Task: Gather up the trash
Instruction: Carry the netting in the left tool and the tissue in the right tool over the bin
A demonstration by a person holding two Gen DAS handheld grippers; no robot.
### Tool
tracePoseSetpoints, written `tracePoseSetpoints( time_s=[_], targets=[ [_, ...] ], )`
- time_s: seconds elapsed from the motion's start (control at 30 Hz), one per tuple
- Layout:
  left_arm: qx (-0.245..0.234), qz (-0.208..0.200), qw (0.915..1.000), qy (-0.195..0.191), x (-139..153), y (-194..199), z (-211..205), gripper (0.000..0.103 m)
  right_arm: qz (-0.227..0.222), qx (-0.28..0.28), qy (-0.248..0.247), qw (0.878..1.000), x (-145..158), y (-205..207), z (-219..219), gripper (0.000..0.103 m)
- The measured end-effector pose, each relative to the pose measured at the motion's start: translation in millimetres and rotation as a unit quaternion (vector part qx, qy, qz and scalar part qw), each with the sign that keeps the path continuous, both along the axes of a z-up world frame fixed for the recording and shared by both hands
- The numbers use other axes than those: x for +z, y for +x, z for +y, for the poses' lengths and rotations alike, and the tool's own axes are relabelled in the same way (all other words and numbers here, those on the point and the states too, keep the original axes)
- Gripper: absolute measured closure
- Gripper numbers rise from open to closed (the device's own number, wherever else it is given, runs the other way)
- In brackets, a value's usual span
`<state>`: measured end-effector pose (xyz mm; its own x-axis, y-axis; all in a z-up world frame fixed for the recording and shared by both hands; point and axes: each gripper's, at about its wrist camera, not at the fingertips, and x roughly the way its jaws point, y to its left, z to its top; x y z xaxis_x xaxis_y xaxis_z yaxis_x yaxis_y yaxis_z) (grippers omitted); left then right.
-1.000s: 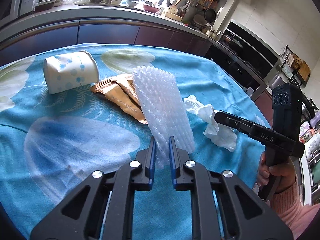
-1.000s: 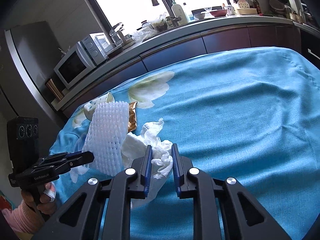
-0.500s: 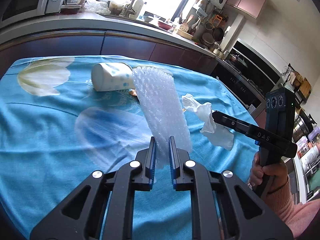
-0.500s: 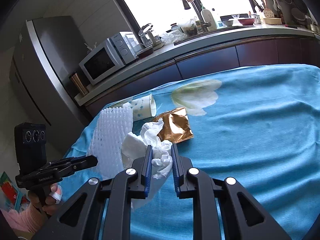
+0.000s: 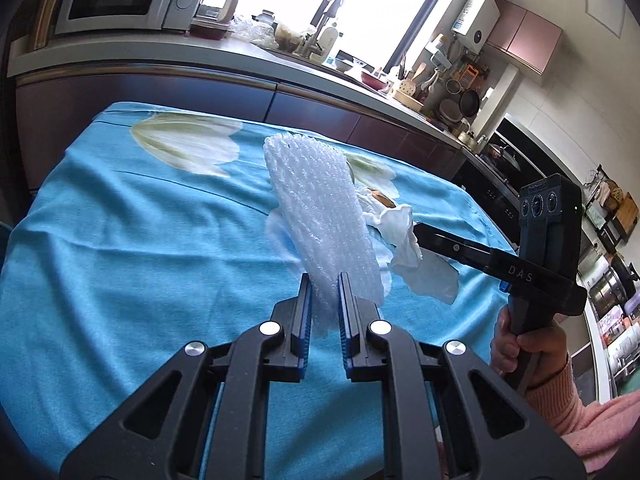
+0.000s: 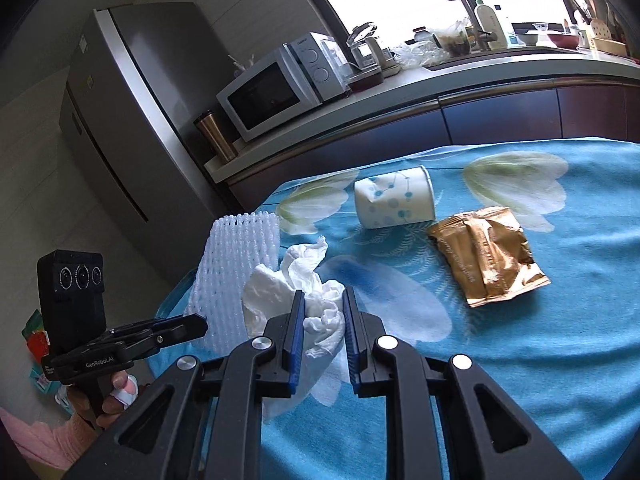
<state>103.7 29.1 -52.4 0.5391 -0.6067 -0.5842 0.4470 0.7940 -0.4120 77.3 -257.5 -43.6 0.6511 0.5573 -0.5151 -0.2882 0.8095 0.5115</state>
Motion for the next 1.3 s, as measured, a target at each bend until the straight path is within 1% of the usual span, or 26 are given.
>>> tracePoseSetpoints(
  time_s=[0.3,0.6,0.7,0.9,1.17,1.3],
  targets=[
    [0.051,-0.017,0.9986,0.003,9.8,-12.8,56.0,0.090,-0.005,0.054,0.005,0.999,7.8,17.4,49.4,0.086],
    [0.123,-0.015,0.9923,0.007,9.2,-26.7,125.2,0.090,-0.007,0.110,0.008,0.994,15.4,33.5,103.7,0.086],
    [0.146,-0.016,0.9891,0.011,9.2,-33.5,146.1,0.090,-0.006,0.129,0.011,0.992,17.0,38.4,122.0,0.086],
    [0.191,-0.019,0.9815,0.008,10.2,-44.5,185.1,0.090,-0.004,0.166,0.012,0.986,20.0,48.1,158.3,0.086],
    [0.248,-0.017,0.9686,0.008,9.4,-55.1,225.2,0.090,-0.008,0.209,0.007,0.978,26.5,59.8,204.1,0.086],
    [0.269,-0.018,0.9628,0.014,8.5,-57.7,241.4,0.090,-0.004,0.224,0.010,0.975,27.6,66.7,221.8,0.086]
  ],
)
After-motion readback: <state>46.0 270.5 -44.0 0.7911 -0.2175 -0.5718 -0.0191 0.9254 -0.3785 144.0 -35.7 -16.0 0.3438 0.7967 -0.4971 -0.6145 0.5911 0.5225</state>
